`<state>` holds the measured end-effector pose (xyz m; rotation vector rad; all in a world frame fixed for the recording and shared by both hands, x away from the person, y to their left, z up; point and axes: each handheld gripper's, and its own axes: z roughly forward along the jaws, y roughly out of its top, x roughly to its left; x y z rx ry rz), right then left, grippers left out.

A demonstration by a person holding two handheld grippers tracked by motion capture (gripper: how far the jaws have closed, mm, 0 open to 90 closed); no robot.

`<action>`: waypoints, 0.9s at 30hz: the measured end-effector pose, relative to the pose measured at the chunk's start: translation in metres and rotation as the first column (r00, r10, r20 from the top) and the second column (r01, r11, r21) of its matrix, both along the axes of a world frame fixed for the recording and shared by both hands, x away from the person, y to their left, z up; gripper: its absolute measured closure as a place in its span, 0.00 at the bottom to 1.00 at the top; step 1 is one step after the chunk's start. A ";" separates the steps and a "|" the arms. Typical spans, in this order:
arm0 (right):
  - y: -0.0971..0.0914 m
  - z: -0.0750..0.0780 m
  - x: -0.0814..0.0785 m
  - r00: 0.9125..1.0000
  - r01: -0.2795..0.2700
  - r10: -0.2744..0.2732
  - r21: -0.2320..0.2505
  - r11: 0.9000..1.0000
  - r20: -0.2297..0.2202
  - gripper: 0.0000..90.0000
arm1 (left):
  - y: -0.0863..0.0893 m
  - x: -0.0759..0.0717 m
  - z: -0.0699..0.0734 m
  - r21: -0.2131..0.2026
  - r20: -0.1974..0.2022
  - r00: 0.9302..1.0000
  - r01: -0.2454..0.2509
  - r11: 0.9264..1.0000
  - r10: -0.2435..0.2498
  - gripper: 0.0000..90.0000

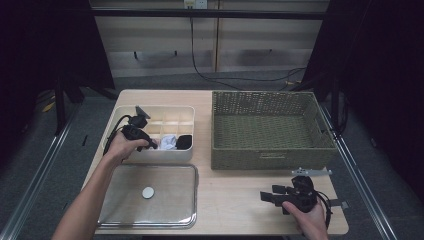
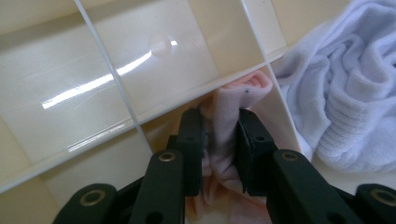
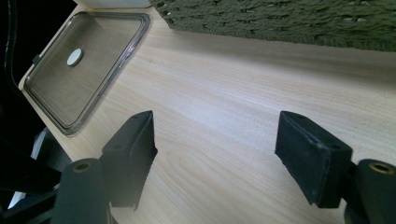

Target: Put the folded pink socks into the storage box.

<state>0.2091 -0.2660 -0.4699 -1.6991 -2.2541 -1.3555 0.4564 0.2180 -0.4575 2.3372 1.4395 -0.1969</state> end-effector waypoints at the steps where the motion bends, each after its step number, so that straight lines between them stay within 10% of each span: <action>1: 0.000 0.000 0.000 1.000 -0.001 0.001 0.001 1.000 0.001 0.32 | -0.002 -0.001 0.001 0.018 0.010 1.000 0.000 1.000 0.000 0.81; 27: -0.001 0.001 -0.001 1.000 0.002 -0.002 0.008 1.000 -0.002 0.32 | 0.009 -0.012 0.025 -0.080 0.072 0.997 0.016 0.997 -0.011 0.47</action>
